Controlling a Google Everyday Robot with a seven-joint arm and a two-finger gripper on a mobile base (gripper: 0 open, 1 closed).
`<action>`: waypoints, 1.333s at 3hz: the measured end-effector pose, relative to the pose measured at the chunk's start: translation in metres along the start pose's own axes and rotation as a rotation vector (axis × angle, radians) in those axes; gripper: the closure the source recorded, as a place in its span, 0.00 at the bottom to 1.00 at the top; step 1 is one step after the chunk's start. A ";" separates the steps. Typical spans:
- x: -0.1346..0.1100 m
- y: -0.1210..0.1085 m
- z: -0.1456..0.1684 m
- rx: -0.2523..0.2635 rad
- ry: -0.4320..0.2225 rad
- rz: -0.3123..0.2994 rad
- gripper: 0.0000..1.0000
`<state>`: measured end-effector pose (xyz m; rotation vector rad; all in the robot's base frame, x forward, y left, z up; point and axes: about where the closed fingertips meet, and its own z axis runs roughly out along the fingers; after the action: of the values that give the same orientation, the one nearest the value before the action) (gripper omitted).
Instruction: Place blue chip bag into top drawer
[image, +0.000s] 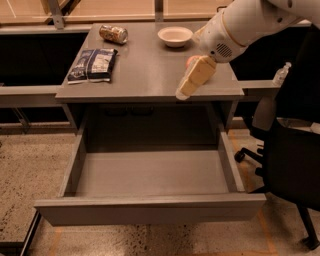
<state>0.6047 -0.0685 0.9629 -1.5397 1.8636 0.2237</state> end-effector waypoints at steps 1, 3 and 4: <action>0.000 0.000 0.000 0.000 0.000 0.000 0.00; -0.044 -0.025 0.067 -0.030 -0.155 0.046 0.00; -0.066 -0.049 0.109 -0.029 -0.201 0.082 0.00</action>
Offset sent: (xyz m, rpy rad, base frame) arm 0.0514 0.0728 -0.0113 0.2192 -0.0103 0.0370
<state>0.6964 0.0287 0.9361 -1.4064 1.7722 0.4282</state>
